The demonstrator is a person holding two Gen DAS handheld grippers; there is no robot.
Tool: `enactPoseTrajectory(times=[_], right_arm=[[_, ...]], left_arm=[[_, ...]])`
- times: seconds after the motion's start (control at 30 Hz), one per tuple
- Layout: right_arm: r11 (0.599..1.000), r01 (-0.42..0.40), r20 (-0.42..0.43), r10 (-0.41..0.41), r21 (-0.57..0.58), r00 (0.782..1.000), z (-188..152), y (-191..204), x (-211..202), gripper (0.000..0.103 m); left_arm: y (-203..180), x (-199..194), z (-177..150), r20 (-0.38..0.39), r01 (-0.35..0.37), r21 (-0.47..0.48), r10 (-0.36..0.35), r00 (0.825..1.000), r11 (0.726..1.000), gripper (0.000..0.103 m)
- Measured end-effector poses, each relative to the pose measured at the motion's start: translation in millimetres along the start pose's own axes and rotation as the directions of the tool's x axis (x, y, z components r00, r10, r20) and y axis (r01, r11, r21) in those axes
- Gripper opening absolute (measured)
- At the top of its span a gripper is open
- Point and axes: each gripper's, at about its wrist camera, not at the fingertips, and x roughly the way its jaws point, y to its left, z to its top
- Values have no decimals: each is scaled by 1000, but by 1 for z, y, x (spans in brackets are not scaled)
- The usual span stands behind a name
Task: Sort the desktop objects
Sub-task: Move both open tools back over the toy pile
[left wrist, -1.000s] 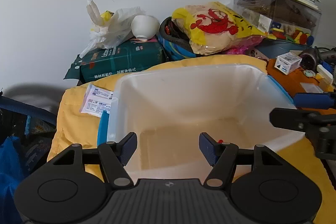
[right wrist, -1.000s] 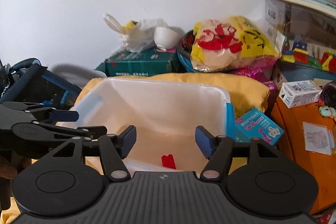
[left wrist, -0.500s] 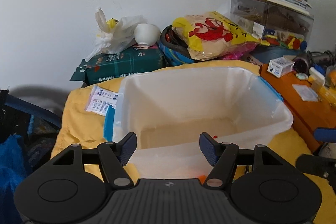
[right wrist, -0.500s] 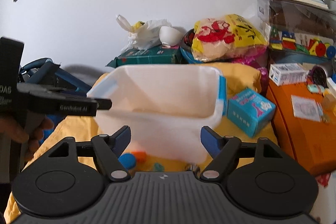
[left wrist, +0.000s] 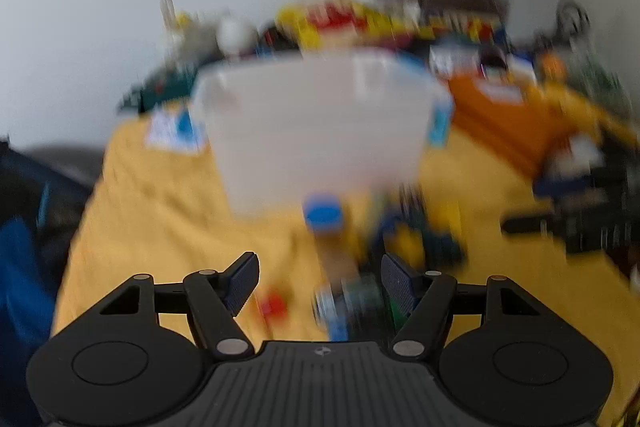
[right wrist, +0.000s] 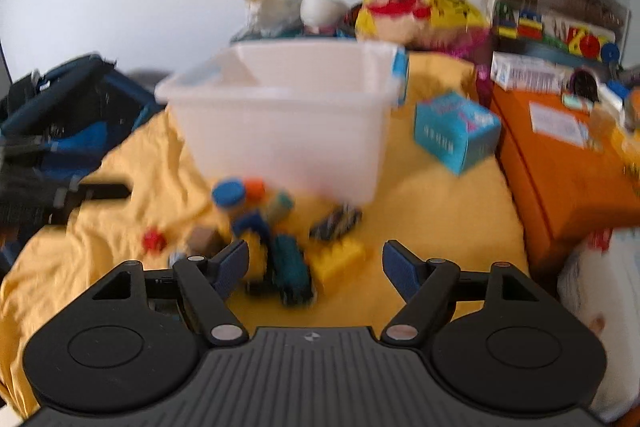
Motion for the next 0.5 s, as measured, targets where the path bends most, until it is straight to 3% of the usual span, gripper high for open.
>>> enactPoseTrajectory(times=[0.1, 0.23, 0.3, 0.37, 0.5], right_arm=[[999, -24, -37, 23, -30, 999, -22, 10, 1, 76], [995, -53, -81, 47, -85, 996, -42, 29, 5, 76], [993, -69, -91, 61, -95, 994, -48, 35, 6, 76], [992, -72, -98, 62, -104, 993, -52, 40, 6, 76], [992, -75, -104, 64, -102, 993, -55, 41, 5, 76]], left_arm=[[-7, 12, -32, -80, -6, -40, 3, 997, 999, 71], [-16, 23, -41, -78, 12, -42, -15, 997, 999, 70], [-18, 32, -39, -80, 22, -45, -26, 997, 999, 65], [-17, 40, -39, -86, 43, -68, -49, 995, 997, 52], [-13, 45, -39, -78, 68, -111, -77, 994, 991, 44]])
